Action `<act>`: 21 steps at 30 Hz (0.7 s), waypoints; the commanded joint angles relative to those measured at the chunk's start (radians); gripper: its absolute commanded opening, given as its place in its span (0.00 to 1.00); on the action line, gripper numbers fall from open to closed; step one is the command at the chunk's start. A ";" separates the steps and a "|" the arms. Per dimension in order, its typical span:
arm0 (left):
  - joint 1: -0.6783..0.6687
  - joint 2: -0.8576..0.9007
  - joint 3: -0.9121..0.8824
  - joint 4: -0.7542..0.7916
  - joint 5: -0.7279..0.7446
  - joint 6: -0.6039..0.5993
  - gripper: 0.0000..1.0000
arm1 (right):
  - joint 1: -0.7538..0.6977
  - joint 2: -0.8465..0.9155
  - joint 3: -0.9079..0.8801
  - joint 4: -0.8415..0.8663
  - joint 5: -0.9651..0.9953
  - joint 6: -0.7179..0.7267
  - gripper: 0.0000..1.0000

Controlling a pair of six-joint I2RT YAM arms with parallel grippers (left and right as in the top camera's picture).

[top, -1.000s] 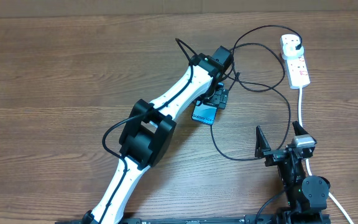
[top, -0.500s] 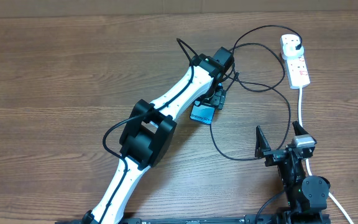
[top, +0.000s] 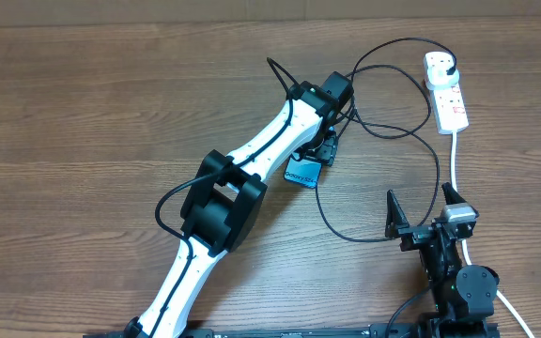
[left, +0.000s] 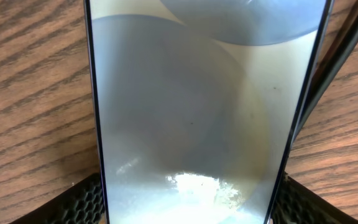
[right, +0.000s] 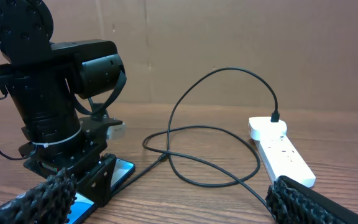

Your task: Plug charger to phone and switch on socket

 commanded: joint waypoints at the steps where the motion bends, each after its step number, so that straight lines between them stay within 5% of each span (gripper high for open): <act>1: -0.005 0.028 -0.003 -0.008 -0.026 0.006 0.75 | 0.005 -0.009 -0.010 0.003 0.006 -0.002 1.00; 21: 0.036 0.025 0.194 -0.157 -0.020 -0.032 0.75 | 0.005 -0.009 -0.010 0.003 0.006 -0.002 1.00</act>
